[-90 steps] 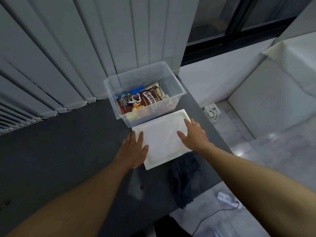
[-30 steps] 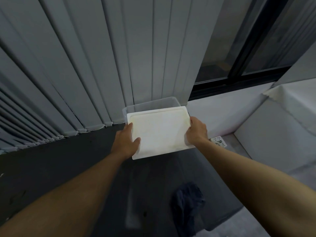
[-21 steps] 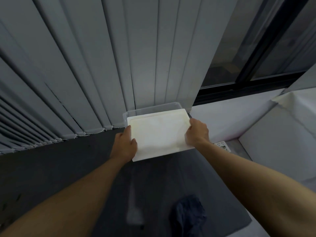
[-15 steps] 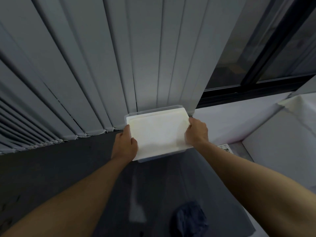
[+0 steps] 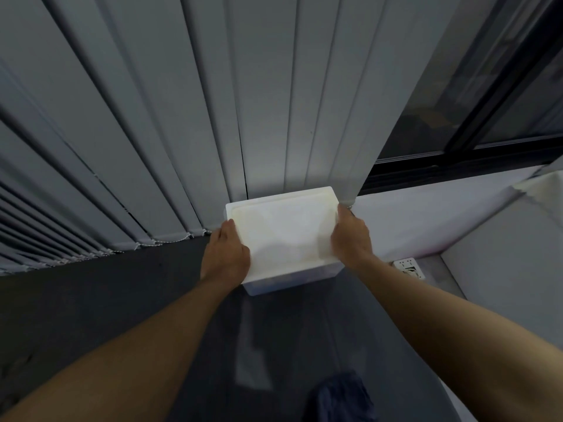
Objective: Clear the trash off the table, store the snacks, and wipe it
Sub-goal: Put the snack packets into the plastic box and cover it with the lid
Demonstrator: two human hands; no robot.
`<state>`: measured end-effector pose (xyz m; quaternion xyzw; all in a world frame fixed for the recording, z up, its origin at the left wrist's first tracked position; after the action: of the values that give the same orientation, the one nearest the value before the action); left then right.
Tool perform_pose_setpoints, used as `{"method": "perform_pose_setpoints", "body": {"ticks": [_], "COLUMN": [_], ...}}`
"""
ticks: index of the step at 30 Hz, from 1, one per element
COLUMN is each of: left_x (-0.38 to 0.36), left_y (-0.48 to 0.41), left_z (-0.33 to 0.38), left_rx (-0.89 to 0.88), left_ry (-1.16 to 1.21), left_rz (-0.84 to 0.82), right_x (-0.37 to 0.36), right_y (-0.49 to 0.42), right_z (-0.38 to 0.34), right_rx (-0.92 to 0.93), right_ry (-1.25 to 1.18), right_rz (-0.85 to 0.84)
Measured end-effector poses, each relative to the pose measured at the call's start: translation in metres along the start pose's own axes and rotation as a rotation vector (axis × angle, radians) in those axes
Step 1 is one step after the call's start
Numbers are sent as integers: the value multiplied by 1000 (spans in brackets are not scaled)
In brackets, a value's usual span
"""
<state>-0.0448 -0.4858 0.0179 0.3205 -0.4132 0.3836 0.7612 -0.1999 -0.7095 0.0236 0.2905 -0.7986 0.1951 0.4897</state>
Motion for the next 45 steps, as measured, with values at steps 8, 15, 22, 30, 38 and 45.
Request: {"method": "perform_pose_setpoints", "body": {"ticks": [8,15,22,30,38,45], "left_x": [-19,-19,-14,-20,-24,-27], "left_y": [-13,-11,-26,-32,-33,-37], "left_z": [19,24,29,31,34,33], "left_rx": [-118,-143,-178,-211,-267,-284], "left_ry": [-273,-382,-413,-426,-431,-474], "left_rz": [59,76,98,96,164,143], "right_x": [-19,-23,-28,-38,-42,-47], "right_y": [1,-20,-27,-31,-25,-27], "right_z": [3,-12,-17,-29,-38,-38], "right_rx": [99,185,242,232,231,255], "right_ry": [167,331,389,370,353,398], "right_rz": [-68,-94,-67,-33,-25,-24]}}
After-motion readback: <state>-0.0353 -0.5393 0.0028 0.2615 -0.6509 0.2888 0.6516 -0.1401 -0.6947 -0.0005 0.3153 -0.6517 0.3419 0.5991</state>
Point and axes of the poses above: each hand's wrist, its own y-axis away from the middle knuckle, its own x-axis out of the back of the hand, z = x × y, the point moved 5 cm from there along -y, towards the middle knuckle, and after that the axes turned 6 degrees about x, right-handed, at the moved point
